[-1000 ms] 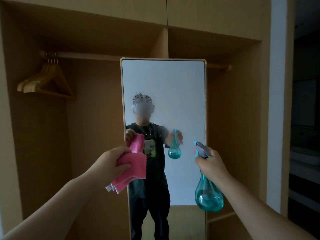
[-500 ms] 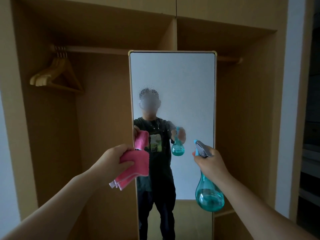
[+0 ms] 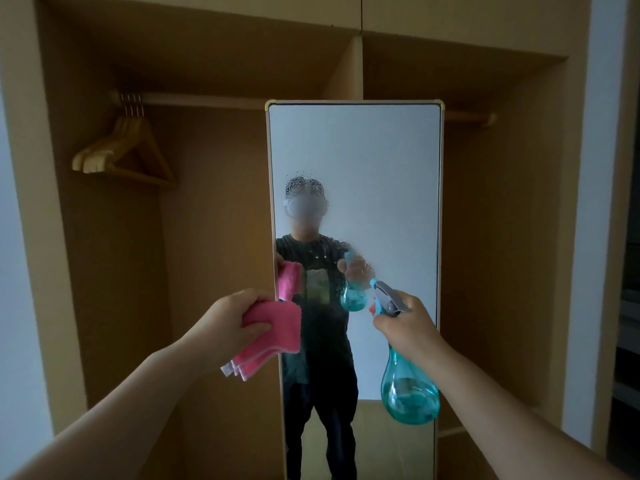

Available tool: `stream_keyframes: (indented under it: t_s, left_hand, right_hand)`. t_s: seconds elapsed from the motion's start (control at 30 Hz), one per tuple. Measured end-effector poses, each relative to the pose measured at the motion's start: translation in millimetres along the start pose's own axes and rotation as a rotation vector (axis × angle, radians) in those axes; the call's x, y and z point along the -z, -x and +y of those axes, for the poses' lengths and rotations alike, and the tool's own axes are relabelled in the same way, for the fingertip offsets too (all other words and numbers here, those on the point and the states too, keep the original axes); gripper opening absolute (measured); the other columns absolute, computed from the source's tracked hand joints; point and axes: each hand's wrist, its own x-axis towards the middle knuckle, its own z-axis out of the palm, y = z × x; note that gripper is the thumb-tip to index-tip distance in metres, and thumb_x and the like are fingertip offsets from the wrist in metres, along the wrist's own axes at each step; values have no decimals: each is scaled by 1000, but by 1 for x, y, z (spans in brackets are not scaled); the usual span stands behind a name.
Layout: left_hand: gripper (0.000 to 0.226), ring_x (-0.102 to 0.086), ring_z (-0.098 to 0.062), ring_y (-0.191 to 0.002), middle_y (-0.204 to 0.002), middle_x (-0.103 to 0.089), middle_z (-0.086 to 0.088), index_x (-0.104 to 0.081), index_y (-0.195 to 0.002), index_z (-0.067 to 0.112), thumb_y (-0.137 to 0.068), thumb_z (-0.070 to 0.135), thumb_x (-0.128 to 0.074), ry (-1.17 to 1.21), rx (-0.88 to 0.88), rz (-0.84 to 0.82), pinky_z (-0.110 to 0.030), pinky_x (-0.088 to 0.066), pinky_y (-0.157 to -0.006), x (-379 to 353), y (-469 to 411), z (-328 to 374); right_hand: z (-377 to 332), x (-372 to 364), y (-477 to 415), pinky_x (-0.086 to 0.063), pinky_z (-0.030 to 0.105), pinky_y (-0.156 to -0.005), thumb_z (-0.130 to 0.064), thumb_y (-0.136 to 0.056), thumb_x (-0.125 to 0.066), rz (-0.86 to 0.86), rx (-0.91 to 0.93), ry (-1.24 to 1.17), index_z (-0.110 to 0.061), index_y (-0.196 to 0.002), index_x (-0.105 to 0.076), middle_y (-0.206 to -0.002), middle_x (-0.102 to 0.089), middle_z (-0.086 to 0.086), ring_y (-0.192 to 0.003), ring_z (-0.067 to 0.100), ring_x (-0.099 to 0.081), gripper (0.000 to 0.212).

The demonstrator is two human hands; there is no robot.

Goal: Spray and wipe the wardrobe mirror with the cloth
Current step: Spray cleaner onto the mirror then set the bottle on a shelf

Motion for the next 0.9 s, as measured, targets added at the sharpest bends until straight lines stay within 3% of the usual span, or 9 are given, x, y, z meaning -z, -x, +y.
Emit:
stream_keyframes:
  t_s: [0.13, 0.2, 0.43, 0.57, 0.7, 0.83, 0.9]
  left_hand:
    - [28, -61, 1, -86, -96, -63, 21, -56, -106, 38, -88, 22, -69, -10, 19, -22, -17, -52, -70, 4, 5, -5]
    - [27, -62, 2, -85, -95, -63, 21, -57, -106, 37, -87, 22, -69, -10, 18, -36, -15, -52, -68, 6, 9, -7]
    - [24, -61, 1, -86, -96, -64, 20, -59, -105, 35, -88, 22, -68, -26, 70, -37, -17, -52, -70, 9, 23, -20]
    - [25, -62, 3, -84, -94, -64, 21, -57, -101, 38, -87, 22, -69, -26, 89, -41, -14, -51, -66, 8, 29, -27]
    - [26, -63, 3, -83, -94, -65, 20, -57, -101, 39, -87, 22, -70, -12, 99, -50, -13, -52, -66, 7, 35, -32]
    - [24, -63, 2, -84, -95, -65, 19, -60, -107, 33, -87, 21, -69, -3, 118, -56, -13, -52, -66, 5, 40, -37]
    - [23, -63, 2, -83, -94, -65, 19, -60, -106, 32, -88, 21, -69, -7, 124, -63, -13, -51, -65, 3, 43, -38]
  right_hand:
    - [-10, -11, 0, -38, 15, -44, -5, -84, -57, -14, 18, -50, -37, -98, -55, -73, -46, 1, -56, 7, -45, 35]
    - [-13, -15, 1, -38, 17, -44, -3, -83, -56, -15, 37, -72, -40, -93, -57, -69, -47, -2, -54, 7, -43, 39]
    - [-16, -32, 4, -32, 16, -40, -1, -80, -56, -22, 35, -75, -11, -95, -64, -63, -46, -1, -40, 4, -36, 20]
    - [-17, -40, 7, -32, 14, -38, -3, -80, -59, -3, 57, -74, -15, -83, -62, -56, -47, -9, -38, 3, -39, 14]
    - [-10, -48, 10, -25, 17, -39, -5, -80, -57, 36, 58, -45, -19, -62, -38, -49, -32, -11, -42, 8, -25, 30]
    - [-5, -51, 17, -33, 25, -48, -8, -82, -60, 7, 28, -29, -2, -85, -53, -64, -41, 2, -52, 12, -35, 10]
    - [-1, -51, 22, -37, 25, -52, -8, -79, -62, -64, -20, -33, -6, -89, -59, -65, -47, 2, -53, 12, -42, 11]
